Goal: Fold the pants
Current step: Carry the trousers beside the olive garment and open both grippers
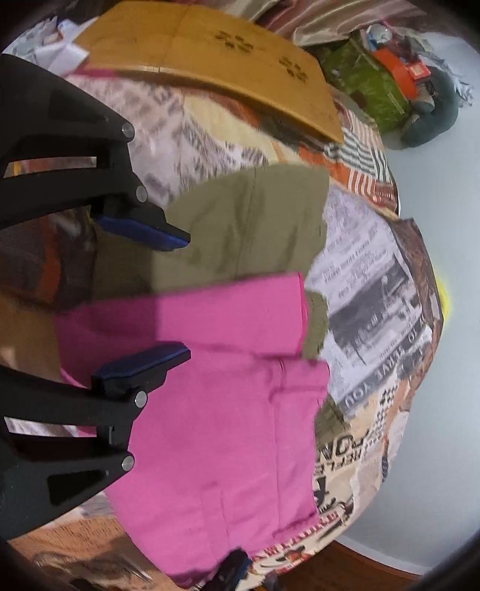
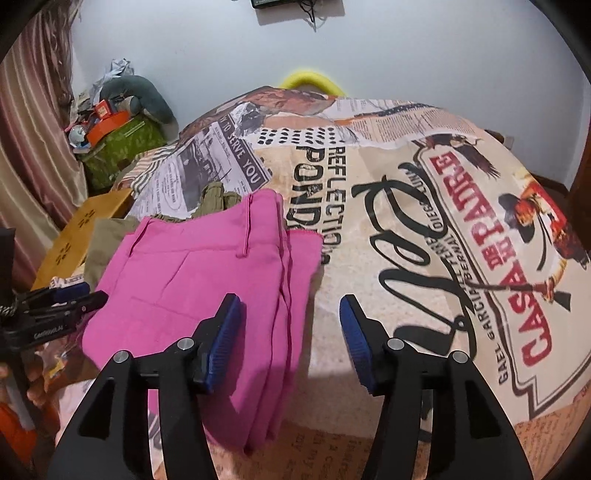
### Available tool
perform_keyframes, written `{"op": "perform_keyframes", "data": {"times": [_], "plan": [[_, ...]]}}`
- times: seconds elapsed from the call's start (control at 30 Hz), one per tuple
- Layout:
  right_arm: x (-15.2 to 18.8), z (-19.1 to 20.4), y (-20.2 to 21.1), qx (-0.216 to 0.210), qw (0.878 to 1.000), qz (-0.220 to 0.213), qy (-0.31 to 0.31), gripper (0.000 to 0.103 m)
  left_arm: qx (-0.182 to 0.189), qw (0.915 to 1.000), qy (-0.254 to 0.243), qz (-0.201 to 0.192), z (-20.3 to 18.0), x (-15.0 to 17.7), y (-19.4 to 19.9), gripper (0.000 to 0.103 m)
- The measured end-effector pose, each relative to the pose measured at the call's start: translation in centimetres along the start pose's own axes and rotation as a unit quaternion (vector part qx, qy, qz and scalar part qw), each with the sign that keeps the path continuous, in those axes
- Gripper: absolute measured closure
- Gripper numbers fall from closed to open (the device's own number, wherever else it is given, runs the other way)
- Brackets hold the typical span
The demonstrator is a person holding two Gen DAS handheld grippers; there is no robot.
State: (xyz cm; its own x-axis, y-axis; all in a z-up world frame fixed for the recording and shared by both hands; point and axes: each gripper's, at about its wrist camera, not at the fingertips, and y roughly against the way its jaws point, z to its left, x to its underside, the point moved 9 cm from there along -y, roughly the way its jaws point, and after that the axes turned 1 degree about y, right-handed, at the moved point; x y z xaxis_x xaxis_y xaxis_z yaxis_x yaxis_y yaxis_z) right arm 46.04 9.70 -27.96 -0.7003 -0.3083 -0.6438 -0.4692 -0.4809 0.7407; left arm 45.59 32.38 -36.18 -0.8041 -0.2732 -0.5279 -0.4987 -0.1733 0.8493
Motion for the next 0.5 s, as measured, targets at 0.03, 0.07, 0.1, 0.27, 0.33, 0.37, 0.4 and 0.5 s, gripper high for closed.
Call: {"op": "perform_keyframes", "data": {"times": [0.03,0.07,0.1,0.27,0.33,0.37,0.4,0.5], "plan": [[0.1,0.0,0.2,0.0,1.0,0.0,0.0,0.05,-0.006,1.0,0.003,0.0,0.7,0.2,0.4,0.049],[0.2,0.1,0.6,0.0,1.0,0.0,0.002,0.05,-0.004,1.0,0.006,-0.001,1.1,0.4,0.8,0.049],[0.3,0.3,1.1,-0.004,1.0,-0.001,0.005,0.05,0.001,1.0,0.009,-0.003,1.4,0.6,1.3,0.049],[0.5,1.7,4.5,-0.02,0.999,-0.023,0.029,0.05,0.009,0.9988,0.005,-0.048,2.1,0.9,6.7,0.049],[0.1,2.7,6.4,-0.028,0.998,-0.04,0.037,0.05,0.012,0.9973,0.0,-0.073,1.7,0.9,9.7,0.049],[-0.4,3.4,7.9,-0.034,0.997,-0.054,0.042,0.05,0.014,0.9962,-0.002,-0.087,1.4,0.8,11.4,0.049],[-0.7,4.0,9.0,-0.038,0.996,-0.066,0.046,0.05,0.017,0.9949,-0.005,-0.099,1.1,0.7,13.0,0.049],[-1.9,6.0,13.0,-0.052,0.992,-0.102,0.06,0.05,0.026,0.9892,-0.015,-0.143,-0.3,0.4,18.6,0.049]]}}
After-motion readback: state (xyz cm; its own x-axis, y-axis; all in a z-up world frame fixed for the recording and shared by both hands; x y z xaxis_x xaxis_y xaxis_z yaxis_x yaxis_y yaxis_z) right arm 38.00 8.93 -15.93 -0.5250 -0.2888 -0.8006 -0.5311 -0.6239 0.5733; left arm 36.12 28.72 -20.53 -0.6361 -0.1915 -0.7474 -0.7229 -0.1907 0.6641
